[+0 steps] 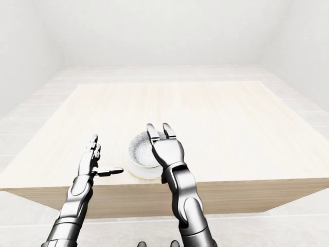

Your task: Put the bowl on the plate.

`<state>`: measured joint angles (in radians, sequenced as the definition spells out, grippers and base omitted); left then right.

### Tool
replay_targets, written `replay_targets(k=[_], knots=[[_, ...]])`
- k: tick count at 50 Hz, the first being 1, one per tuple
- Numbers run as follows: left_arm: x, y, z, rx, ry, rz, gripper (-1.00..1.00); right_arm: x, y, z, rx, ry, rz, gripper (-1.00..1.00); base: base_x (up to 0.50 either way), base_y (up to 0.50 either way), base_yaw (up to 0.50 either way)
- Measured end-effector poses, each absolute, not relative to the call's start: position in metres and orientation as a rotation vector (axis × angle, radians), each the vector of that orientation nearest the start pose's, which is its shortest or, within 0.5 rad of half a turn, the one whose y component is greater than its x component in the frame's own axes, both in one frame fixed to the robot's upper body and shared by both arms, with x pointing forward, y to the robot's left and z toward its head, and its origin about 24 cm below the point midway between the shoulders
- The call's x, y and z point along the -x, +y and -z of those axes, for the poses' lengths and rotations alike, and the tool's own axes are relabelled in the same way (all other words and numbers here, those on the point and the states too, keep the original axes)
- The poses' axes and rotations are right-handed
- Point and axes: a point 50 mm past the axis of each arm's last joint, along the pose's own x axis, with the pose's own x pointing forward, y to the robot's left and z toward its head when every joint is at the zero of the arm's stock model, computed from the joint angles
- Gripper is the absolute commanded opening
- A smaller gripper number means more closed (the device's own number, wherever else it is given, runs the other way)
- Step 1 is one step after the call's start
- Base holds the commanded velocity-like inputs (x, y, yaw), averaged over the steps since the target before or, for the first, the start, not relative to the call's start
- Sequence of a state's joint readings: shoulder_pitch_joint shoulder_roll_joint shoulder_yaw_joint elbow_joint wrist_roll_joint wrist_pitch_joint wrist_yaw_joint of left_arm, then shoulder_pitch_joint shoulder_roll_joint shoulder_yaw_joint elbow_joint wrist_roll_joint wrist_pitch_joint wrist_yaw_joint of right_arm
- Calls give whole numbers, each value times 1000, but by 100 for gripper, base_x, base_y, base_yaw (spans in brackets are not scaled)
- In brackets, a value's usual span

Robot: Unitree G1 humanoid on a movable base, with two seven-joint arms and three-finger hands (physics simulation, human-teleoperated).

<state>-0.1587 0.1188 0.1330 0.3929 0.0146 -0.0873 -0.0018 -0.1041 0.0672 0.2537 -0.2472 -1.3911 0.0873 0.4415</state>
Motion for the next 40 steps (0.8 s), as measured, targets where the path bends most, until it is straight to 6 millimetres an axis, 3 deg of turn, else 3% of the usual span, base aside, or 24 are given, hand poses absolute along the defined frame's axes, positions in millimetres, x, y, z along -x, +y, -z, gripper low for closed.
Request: replay_targets(k=[23, 40], knots=[[-272, 201, -10, -105, 119, -109, 100, -229, -100, -139, 1351, -102, -265, 100, 0, 0, 0], [-270, 197, -14, -112, 97, -108, 100, -220, -115, -147, 1353, -81, -222, 100, 0, 0, 0]])
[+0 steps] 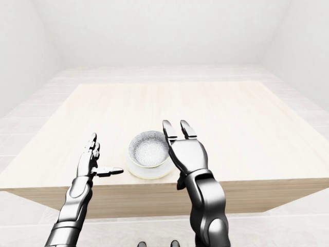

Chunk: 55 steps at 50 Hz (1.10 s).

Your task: Put the bowl on the plate.

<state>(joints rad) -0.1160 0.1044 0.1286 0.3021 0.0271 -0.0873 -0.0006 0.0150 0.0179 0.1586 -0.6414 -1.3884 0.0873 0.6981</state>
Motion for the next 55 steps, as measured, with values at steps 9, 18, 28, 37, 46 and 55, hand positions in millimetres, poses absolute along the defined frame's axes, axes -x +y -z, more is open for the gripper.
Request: replay_targets(k=[9, 18, 28, 37, 46, 55], knots=[[-269, 196, -15, -117, 88, -106, 100, -220, -118, -145, 1351, -67, -218, 100, 0, 0, 0], [-269, 196, -17, -119, 81, -107, 100, -222, -119, -143, 1352, -56, -220, 100, 0, 0, 0], [-269, 196, -16, -119, 85, -107, 100, -224, -121, -140, 1351, -46, -218, 100, 0, 0, 0], [-269, 195, -16, -120, 82, -107, 100, -222, -124, -141, 1349, -45, -211, 100, 0, 0, 0], [-268, 194, -17, -121, 79, -106, 100, -220, -127, -142, 1348, -41, -202, 100, 0, 0, 0], [-267, 194, -17, -122, 76, -107, 100, -220, -130, -142, 1344, -35, -194, 100, 0, 0, 0]])
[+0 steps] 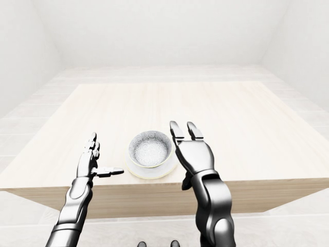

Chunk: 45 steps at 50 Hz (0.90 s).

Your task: Put the bowl on the plate.

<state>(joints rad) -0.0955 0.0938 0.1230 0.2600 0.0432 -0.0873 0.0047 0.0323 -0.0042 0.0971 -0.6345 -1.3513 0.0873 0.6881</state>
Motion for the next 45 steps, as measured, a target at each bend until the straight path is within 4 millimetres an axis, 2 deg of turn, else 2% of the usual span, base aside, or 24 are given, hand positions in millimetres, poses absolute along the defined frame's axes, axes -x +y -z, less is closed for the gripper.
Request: replay_targets(k=[7, 14, 39, 42, 45], knots=[[-266, 194, -17, -122, 75, -108, 100, -225, -134, -141, 1331, -28, -191, 100, 0, 0, 0], [-266, 195, -17, -122, 77, -109, 100, -238, -143, -139, 1309, -12, -191, 100, 0, 0, 0], [-269, 191, -19, -127, 68, -100, 100, -282, -190, -134, 1117, 11, -179, 100, 0, 0, 0], [-274, 190, -15, -124, 92, -97, 100, -289, -193, -128, 1075, 7, -157, 100, 0, 0, 0], [-281, 189, -6, -122, 141, -96, 100, -299, -196, -111, 1052, 40, -123, 100, 0, 0, 0]])
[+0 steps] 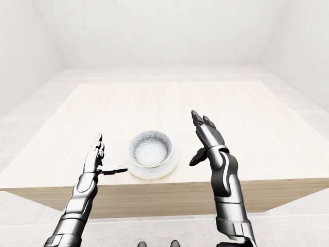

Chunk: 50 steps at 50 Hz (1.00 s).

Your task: Put the bowl on the plate.

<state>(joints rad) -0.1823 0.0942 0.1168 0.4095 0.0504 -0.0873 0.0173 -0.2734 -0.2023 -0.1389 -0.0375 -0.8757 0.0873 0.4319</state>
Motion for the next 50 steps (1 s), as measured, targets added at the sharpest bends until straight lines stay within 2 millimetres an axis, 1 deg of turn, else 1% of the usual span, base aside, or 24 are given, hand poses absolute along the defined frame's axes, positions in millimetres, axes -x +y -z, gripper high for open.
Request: replay_targets(k=[3, 6, 9, 12, 19, 25, 35, 50], knots=[[-287, 189, 5, -125, 199, -98, 100, -309, -200, -90, 1033, 96, -97, 100, 0, 0, 0], [-293, 189, 12, -128, 245, -101, 100, -315, -204, -75, 1015, 144, -81, 100, 0, 0, 0], [-298, 189, 15, -129, 275, -104, 100, -319, -208, -66, 993, 179, -73, 100, 0, 0, 0], [-303, 189, 18, -131, 300, -108, 100, -323, -213, -63, 973, 200, -64, 100, 0, 0, 0], [-313, 189, 18, -143, 330, -115, 100, -326, -221, -67, 935, 206, -58, 100, 0, 0, 0], [-316, 189, 17, -144, 337, -121, 100, -326, -225, -75, 920, 186, -61, 100, 0, 0, 0], [-316, 192, 14, -138, 321, -129, 100, -321, -227, -86, 921, 149, -74, 100, 0, 0, 0], [-311, 195, 8, -128, 269, -133, 100, -311, -225, -94, 938, 115, -89, 100, 0, 0, 0]])
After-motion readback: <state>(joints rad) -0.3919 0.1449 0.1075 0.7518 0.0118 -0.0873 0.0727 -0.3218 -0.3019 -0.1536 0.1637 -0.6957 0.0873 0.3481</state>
